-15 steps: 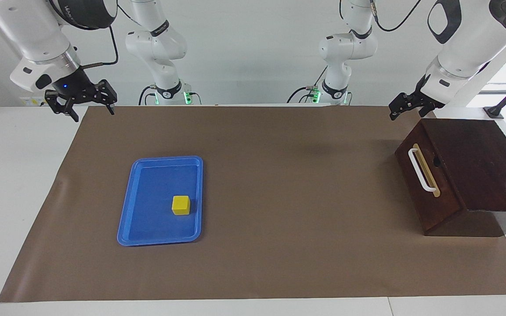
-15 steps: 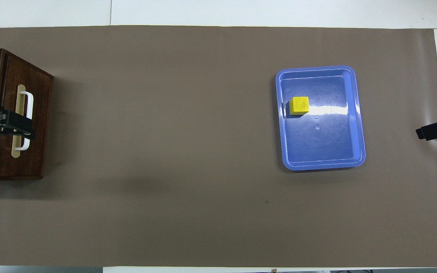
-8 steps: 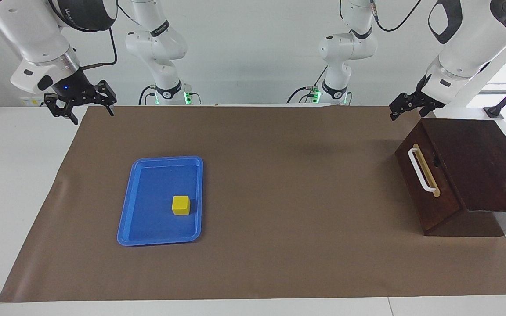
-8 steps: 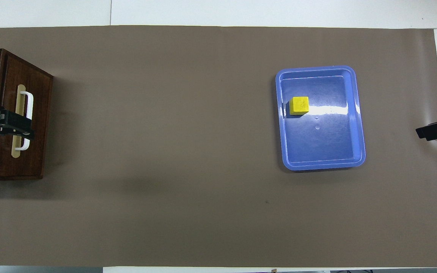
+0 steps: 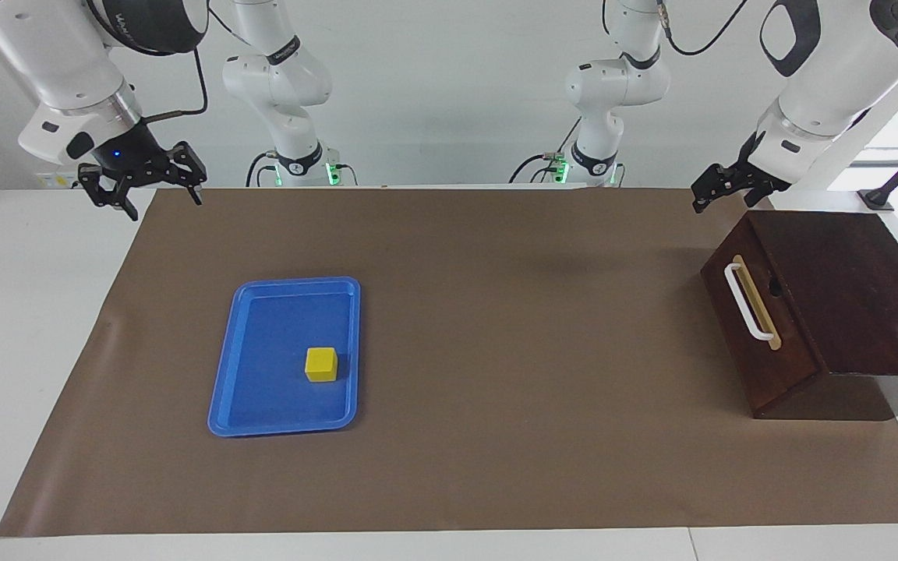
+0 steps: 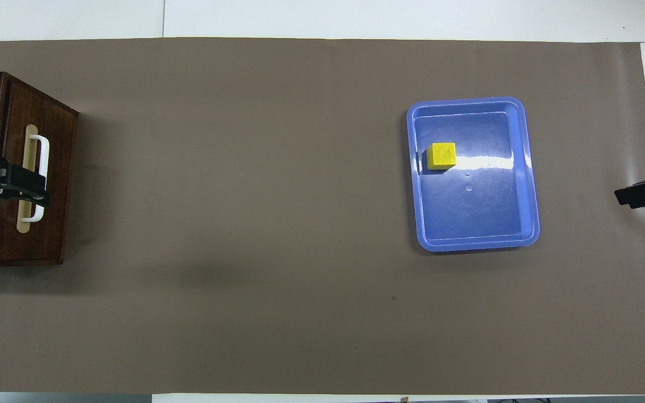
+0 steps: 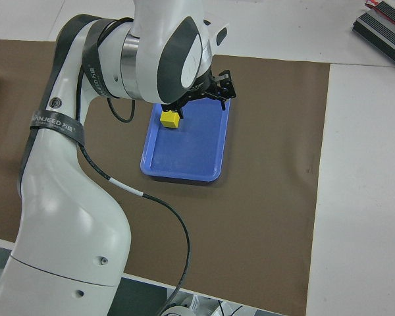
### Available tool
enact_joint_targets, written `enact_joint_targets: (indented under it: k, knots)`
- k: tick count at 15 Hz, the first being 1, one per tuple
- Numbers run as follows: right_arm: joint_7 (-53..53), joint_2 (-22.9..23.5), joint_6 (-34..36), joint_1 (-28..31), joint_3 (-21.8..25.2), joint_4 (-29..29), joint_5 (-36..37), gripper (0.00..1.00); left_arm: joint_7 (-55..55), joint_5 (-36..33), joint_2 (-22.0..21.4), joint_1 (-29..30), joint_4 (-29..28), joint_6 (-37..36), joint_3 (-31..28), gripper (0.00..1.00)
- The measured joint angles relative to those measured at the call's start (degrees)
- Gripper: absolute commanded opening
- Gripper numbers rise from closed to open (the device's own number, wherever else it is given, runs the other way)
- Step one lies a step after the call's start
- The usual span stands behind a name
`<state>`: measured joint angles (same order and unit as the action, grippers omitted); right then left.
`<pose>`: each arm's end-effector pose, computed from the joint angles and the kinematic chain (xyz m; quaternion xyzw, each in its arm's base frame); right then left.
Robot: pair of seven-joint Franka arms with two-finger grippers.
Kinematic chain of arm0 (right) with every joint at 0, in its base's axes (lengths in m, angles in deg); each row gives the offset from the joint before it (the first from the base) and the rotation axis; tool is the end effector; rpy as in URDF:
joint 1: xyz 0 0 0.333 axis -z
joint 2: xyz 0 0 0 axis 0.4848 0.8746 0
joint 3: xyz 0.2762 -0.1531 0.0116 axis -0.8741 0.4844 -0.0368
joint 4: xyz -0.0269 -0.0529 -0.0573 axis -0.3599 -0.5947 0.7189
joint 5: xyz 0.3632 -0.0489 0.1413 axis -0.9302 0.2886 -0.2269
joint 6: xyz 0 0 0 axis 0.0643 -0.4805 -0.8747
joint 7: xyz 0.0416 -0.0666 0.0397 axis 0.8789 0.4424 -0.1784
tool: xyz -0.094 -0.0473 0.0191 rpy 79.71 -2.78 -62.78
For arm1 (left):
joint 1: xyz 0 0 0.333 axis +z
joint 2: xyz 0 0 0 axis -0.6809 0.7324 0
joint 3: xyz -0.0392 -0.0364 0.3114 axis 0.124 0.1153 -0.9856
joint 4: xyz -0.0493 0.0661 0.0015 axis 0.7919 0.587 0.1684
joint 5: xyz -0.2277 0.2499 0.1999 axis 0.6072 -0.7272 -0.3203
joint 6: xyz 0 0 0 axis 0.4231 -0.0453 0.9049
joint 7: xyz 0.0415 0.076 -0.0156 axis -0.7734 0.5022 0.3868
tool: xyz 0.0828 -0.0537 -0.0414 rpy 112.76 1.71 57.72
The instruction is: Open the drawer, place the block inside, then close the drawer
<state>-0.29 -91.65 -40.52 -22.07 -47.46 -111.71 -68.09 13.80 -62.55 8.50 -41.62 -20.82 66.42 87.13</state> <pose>0.5301 -0.0511 0.6134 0.9866 0.1623 -0.0173 0.0002 0.5322 -0.0200 0.6027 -0.9969 -0.0214 0.0760 0.0049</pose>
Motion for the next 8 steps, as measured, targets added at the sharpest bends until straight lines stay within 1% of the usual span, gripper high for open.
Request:
enact_joint_targets:
  k: [8]
  knots:
    - [0.0, -0.1, 0.0, 0.0, 0.0, -0.2, 0.0, 1.00, 0.0, 0.0, -0.5, 0.0, -0.1, 0.0, 0.1, 1.00]
